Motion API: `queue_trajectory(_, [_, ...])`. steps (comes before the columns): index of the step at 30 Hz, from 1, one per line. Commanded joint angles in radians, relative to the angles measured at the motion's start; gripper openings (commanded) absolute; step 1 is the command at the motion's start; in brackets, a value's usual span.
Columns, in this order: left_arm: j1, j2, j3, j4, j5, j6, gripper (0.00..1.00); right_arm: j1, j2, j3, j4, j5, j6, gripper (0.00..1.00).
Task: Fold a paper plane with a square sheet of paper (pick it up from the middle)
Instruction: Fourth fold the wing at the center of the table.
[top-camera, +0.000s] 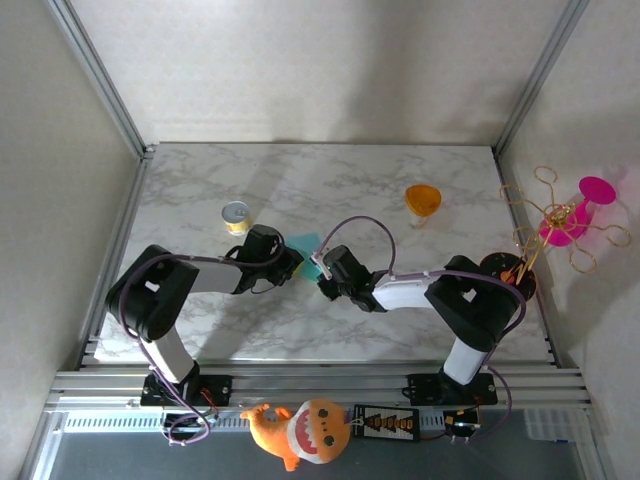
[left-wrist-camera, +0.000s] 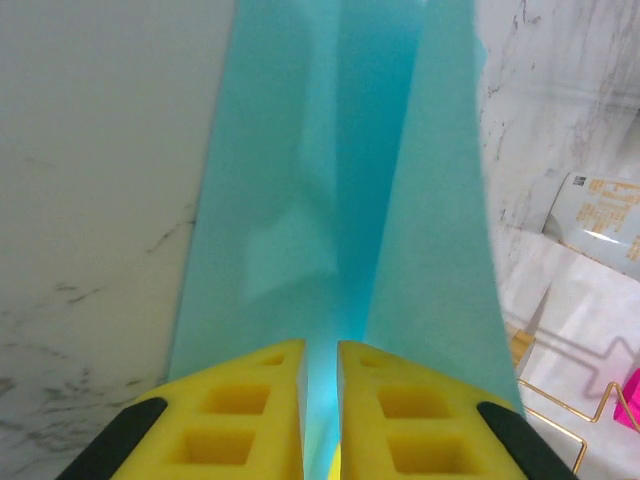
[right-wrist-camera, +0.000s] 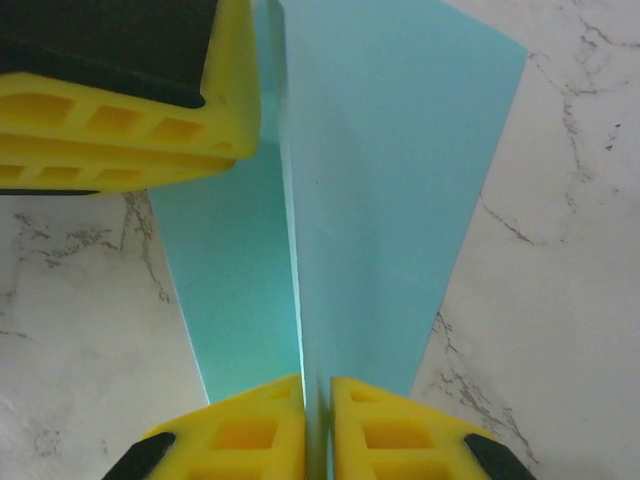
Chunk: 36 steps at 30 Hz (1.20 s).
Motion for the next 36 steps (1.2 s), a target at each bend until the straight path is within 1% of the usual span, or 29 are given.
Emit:
queue_trajectory(1, [-0.007, 0.017, 0.013, 0.013, 0.016, 0.011, 0.15, -0.017, -0.024, -0.01, 0.022, -0.058, -0.014, 0.14])
queue_trajectory(6, [-0.017, 0.043, -0.008, 0.002, 0.011, 0.011, 0.15, -0.037, -0.013, -0.002, 0.013, -0.104, 0.008, 0.17])
queue_trajectory(9, [-0.017, 0.048, -0.021, 0.001, 0.011, 0.011, 0.14, -0.044, 0.002, 0.013, -0.007, -0.101, 0.025, 0.21])
queue_trajectory(12, [-0.017, 0.049, -0.023, -0.007, 0.011, 0.012, 0.14, -0.044, 0.016, 0.035, -0.026, -0.093, 0.037, 0.23])
queue_trajectory(18, [-0.018, 0.047, -0.021, -0.018, 0.009, 0.019, 0.15, -0.044, 0.028, 0.05, -0.039, -0.108, 0.054, 0.21])
queue_trajectory(28, [-0.021, 0.039, -0.026, -0.021, 0.007, 0.019, 0.15, -0.043, 0.043, 0.055, -0.054, -0.132, 0.082, 0.21])
queue_trajectory(31, [-0.021, 0.036, -0.026, -0.027, 0.005, 0.019, 0.15, -0.044, 0.045, 0.053, -0.054, -0.138, 0.089, 0.17])
queue_trajectory(33, [-0.021, 0.035, -0.026, -0.029, 0.005, 0.02, 0.15, -0.044, 0.05, 0.058, -0.063, -0.137, 0.091, 0.16])
queue_trajectory(36, [-0.022, 0.037, -0.025, -0.03, 0.004, 0.019, 0.15, -0.044, 0.041, 0.075, -0.089, -0.126, 0.1, 0.2])
